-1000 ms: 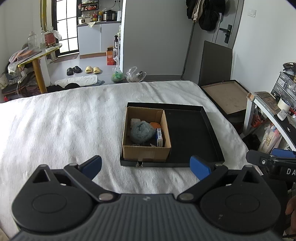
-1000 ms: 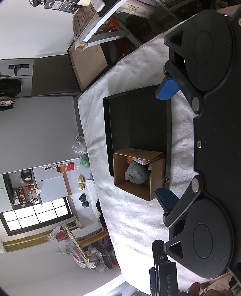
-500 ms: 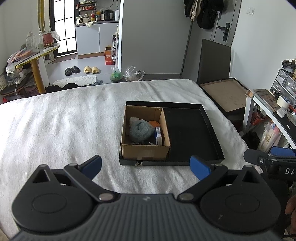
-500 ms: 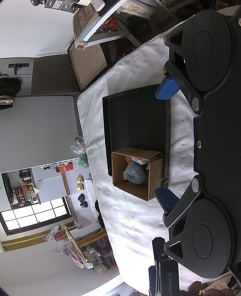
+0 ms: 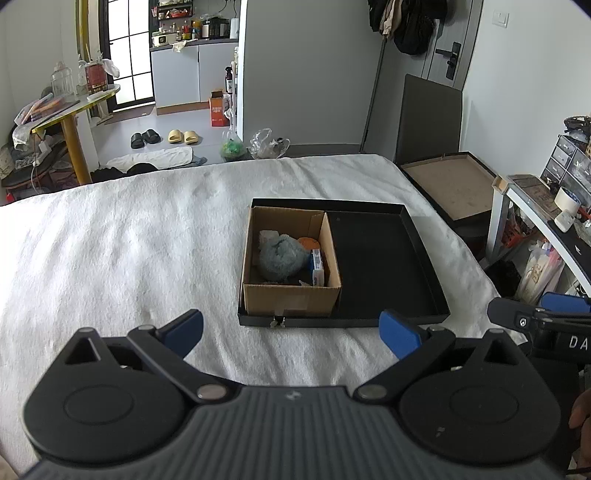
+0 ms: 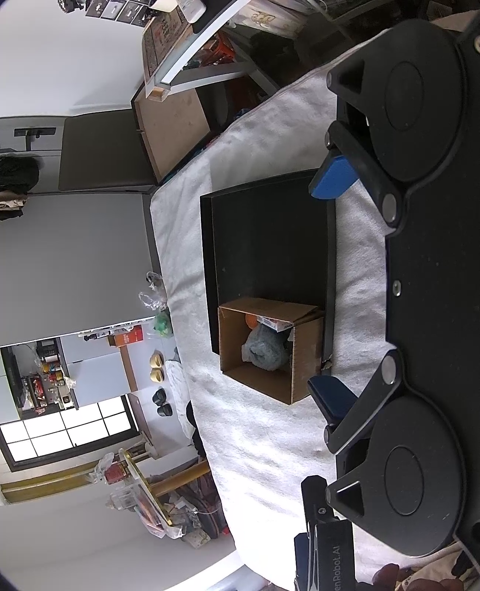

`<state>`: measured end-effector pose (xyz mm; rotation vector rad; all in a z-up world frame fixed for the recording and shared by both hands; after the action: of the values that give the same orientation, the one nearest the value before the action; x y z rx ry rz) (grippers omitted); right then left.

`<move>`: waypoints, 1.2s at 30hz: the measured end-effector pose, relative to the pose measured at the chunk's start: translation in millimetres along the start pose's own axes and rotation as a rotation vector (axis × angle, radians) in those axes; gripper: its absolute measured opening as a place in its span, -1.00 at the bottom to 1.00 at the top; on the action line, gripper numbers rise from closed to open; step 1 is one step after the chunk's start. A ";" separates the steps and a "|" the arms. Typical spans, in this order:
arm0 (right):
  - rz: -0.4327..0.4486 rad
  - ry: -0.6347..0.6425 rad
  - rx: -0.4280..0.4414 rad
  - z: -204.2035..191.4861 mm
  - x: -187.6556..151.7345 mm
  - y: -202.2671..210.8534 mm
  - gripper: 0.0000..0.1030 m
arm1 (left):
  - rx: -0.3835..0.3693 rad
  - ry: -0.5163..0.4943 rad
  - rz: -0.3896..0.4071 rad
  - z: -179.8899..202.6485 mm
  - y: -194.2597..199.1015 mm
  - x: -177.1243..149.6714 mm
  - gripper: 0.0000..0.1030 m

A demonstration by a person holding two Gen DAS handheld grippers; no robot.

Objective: Organize soft objects

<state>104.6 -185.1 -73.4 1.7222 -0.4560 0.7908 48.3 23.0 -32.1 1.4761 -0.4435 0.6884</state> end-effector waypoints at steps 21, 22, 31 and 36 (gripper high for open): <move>0.000 0.008 0.000 -0.4 -2.8 -1.7 1.00 | -0.001 0.002 -0.005 -0.3 -2.6 -2.5 0.96; -0.001 0.010 0.001 0.0 -2.9 -1.9 1.00 | -0.001 0.002 -0.006 -0.2 -2.5 -2.5 0.96; -0.002 0.020 0.004 -2.9 -4.0 -1.1 1.00 | 0.003 -0.003 -0.004 -0.6 -2.1 -1.9 0.96; -0.003 0.021 0.004 -2.9 -3.9 -1.0 1.00 | 0.002 -0.004 -0.003 -0.3 -1.9 -1.5 0.96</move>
<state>101.8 -182.5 -76.4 1.7167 -0.4377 0.8079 48.5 23.1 -34.5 1.4802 -0.4435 0.6844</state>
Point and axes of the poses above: each gripper's, at about its wrist camera, not at the fingertips, and y roughly against the way its jaws point, z to its right, x to its top, the point moved 10 cm from there along -y, roughly the way its jaws point, and after that the axes turned 2 degrees about -z, right-handed, at the moved point
